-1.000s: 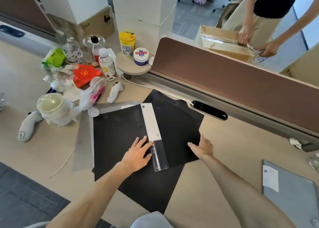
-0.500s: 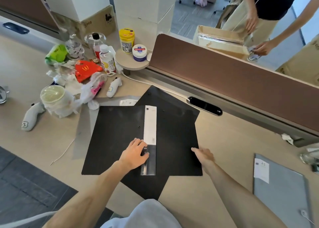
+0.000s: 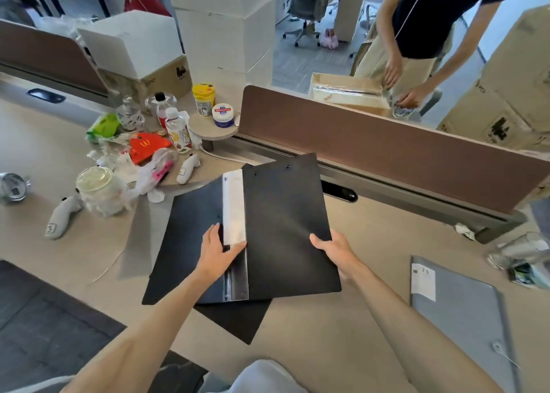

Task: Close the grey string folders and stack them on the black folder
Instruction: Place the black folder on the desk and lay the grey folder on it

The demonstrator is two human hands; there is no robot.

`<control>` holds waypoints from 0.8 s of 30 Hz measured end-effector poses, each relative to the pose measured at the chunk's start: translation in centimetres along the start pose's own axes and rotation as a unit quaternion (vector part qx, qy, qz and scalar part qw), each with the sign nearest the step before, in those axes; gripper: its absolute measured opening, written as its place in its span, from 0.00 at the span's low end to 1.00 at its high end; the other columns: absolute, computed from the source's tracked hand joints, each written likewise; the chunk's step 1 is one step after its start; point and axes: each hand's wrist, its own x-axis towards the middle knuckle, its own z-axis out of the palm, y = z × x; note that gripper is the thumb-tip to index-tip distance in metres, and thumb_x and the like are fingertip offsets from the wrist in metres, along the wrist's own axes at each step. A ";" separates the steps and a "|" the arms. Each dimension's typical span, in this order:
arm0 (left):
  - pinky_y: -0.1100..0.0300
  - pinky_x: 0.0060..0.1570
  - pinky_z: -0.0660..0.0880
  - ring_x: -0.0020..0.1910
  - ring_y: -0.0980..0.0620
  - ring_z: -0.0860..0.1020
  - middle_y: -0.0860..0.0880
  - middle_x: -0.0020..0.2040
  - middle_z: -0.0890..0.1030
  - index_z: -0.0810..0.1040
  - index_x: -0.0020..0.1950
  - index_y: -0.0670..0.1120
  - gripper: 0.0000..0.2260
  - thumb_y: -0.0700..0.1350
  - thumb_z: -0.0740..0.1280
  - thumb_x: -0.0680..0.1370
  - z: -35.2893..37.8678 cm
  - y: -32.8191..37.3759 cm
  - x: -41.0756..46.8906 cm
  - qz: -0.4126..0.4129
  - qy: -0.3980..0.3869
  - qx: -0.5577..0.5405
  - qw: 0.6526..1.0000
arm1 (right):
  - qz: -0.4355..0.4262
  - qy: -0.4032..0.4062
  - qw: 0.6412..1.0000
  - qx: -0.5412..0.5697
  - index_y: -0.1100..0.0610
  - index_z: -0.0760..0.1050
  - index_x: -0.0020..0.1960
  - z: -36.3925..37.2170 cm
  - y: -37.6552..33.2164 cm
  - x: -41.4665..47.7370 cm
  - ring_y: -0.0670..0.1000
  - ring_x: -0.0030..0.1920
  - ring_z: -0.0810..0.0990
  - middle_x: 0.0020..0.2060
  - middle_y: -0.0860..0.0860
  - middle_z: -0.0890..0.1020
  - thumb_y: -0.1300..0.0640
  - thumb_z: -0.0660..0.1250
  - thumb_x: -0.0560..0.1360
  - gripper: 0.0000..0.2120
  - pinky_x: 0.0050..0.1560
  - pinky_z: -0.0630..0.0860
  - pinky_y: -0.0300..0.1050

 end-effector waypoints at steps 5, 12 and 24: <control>0.45 0.70 0.65 0.70 0.50 0.66 0.50 0.73 0.64 0.57 0.75 0.51 0.33 0.57 0.68 0.74 -1.8 6.5 -1.1 0.051 0.074 -0.172 0.981 | -0.070 -0.065 0.994 0.053 0.58 0.76 0.62 -1.7 -4.2 -1.9 0.56 0.57 0.81 0.57 0.55 0.83 0.59 0.65 0.78 0.13 0.59 0.77 0.54; 0.52 0.69 0.64 0.66 0.51 0.69 0.49 0.72 0.68 0.62 0.73 0.53 0.33 0.58 0.70 0.72 -1.8 10.5 -2.2 0.037 0.073 -0.308 0.948 | -0.169 -0.056 0.984 0.029 0.57 0.78 0.58 -2.4 -8.9 -3.6 0.51 0.53 0.83 0.54 0.52 0.84 0.60 0.66 0.77 0.10 0.53 0.78 0.46; 0.48 0.63 0.71 0.61 0.48 0.75 0.49 0.65 0.75 0.67 0.70 0.56 0.28 0.37 0.69 0.74 -0.9 11.4 -1.1 0.017 0.056 -0.417 0.907 | -0.184 0.149 0.952 -0.195 0.51 0.72 0.59 -3.9 -7.7 -1.2 0.51 0.55 0.78 0.54 0.49 0.78 0.43 0.69 0.68 0.22 0.57 0.77 0.51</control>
